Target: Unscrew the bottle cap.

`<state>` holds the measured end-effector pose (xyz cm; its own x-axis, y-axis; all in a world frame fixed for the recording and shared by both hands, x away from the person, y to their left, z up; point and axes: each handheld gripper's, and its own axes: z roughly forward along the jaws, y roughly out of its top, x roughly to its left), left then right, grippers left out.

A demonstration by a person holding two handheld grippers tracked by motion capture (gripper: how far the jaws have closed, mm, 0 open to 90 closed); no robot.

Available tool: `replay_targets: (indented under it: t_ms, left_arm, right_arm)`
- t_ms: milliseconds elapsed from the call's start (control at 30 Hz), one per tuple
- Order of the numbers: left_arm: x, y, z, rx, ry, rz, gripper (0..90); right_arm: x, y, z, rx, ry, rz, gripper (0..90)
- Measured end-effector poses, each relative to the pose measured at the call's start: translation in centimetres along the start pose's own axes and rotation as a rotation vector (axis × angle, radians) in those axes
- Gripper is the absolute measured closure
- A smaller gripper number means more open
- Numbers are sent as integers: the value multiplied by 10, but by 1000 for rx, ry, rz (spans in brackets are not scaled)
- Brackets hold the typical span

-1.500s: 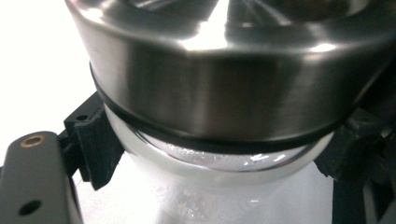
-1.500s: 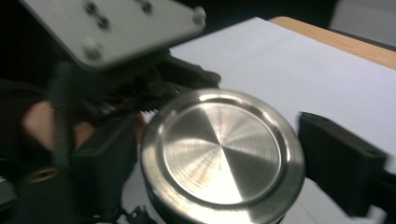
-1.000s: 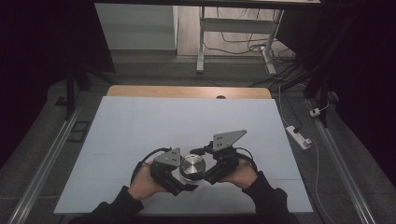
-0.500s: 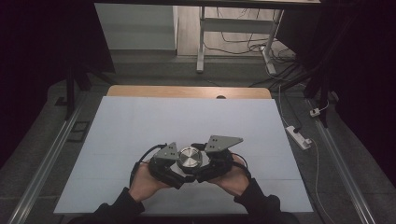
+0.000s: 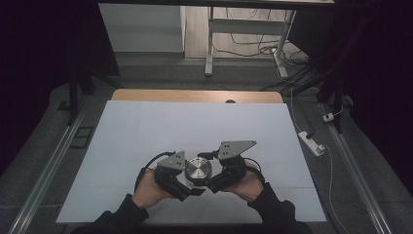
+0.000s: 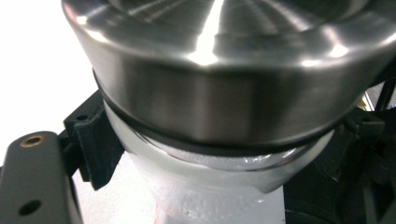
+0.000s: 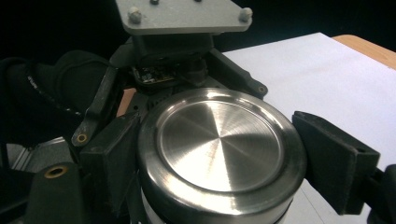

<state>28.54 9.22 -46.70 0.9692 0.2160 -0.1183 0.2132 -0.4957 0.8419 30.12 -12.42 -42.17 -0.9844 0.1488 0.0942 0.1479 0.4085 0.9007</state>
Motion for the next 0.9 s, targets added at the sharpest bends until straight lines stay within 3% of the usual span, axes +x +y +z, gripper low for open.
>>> replay_targets:
  t_ms: [167, 233, 267, 300, 333, 400, 500, 533, 567, 600, 633, 667, 767, 800, 900]
  left_arm:
    - [0, 0, -2, -3, -55, 29, 158]
    - [-1, -1, -2, -4, -86, 45, 159]
    - [-1, -1, -2, -8, -125, 63, 159]
    - [-1, -1, -2, -8, -125, 63, 159]
    - [-2, 0, -2, -7, -136, 71, 159]
    - [-3, 0, -1, -9, -161, 86, 158]
    - [-5, 1, 0, -4, -153, 89, 159]
    - [-5, 1, 1, -4, -137, 79, 158]
    - [-4, 1, 0, -5, -116, 64, 158]
    - [-2, 0, 0, -14, -69, 17, 159]
    - [-2, 0, 0, -14, -69, 17, 159]
    - [1, -1, -1, -10, -38, 11, 158]
    - [5, -2, -3, -17, 45, -42, 158]
    - [5, -2, -4, -15, 77, -55, 158]
    - [3, -1, -2, -1, 152, -82, 159]
  right_arm:
    - [-1, 0, -1, -3, 60, -26, 185]
    - [-1, 0, -2, -10, 96, -37, 185]
    - [-2, -1, -3, -12, 142, -53, 184]
    - [-2, -1, -3, -12, 142, -53, 184]
    - [-3, -2, -4, -19, 185, -62, 184]
    - [-3, -2, -4, -20, 208, -69, 184]
    - [-5, -5, -5, -32, 252, -77, 181]
    - [-8, -5, -5, -36, 248, -44, 164]
    - [-8, -4, -6, -40, 208, -26, 65]
    - [-8, -3, -6, -50, 165, 1, 0]
    - [-8, -3, -6, -50, 165, 1, 0]
    - [-8, 0, -8, -43, 72, 20, 0]
    - [-5, 2, -6, -38, -45, 56, 0]
    - [-5, 2, -6, -38, -45, 56, 0]
    - [2, 2, 0, -39, -172, 65, 39]
